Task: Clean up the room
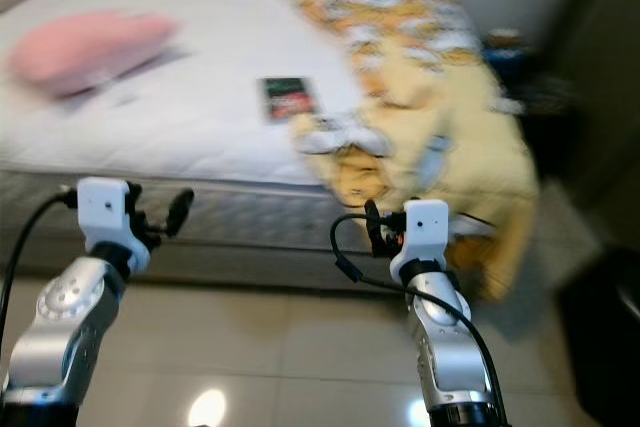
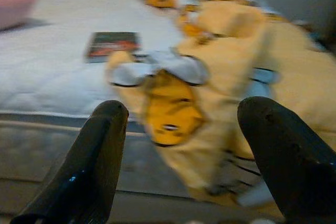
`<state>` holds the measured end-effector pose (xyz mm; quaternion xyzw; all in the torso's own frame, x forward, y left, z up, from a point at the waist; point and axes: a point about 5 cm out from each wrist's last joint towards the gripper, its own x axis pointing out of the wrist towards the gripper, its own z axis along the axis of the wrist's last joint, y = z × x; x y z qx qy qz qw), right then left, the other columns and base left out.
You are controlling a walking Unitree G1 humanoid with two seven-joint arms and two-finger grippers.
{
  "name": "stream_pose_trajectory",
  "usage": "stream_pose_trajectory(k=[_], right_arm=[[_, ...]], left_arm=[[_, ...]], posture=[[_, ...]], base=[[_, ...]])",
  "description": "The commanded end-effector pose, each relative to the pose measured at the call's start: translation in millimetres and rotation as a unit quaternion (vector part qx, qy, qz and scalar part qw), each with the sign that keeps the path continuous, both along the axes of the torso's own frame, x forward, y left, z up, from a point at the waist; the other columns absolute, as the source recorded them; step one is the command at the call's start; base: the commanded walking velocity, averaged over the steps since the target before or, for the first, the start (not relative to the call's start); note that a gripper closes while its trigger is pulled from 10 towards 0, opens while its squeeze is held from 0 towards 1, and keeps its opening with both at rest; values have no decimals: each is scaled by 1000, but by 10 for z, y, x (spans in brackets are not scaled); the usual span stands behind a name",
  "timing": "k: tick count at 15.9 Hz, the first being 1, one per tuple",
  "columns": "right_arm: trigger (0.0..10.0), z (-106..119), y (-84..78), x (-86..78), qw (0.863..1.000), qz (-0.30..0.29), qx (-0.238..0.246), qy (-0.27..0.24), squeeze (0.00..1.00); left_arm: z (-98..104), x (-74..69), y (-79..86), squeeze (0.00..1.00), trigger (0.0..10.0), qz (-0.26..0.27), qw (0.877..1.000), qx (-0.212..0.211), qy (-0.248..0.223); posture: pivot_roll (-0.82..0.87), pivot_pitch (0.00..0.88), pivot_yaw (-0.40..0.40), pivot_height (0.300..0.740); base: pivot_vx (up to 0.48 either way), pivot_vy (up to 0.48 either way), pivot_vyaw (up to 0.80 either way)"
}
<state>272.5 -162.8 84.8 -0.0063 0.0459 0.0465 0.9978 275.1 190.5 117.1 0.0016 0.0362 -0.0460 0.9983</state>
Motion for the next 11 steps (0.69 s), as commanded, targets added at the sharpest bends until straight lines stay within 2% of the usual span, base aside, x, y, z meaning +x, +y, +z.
stream_pose_trajectory(k=[1, 5, 11], right_arm=[[10000, 40, -28, 39, 1000, -7, -6, -4, 0], [10000, 25, -32, 61, 999, -12, -49, -6, 0], [10000, 43, 47, 104, 999, 10, -46, -9, 0]], left_arm=[[16, 28, 8, 0, 10000, 7, 1000, -1, -3], [5, 76, 11, 0, 10000, 9, 1000, 12, -2], [-17, 56, 7, 0, 10000, 10, 1000, 13, -1]], posture=[[-72, 0, -15, 740], [-69, 0, -11, 740], [-58, 0, -17, 740]], base=[[352, 0, -400], [397, 0, 0], [359, 0, 0]])
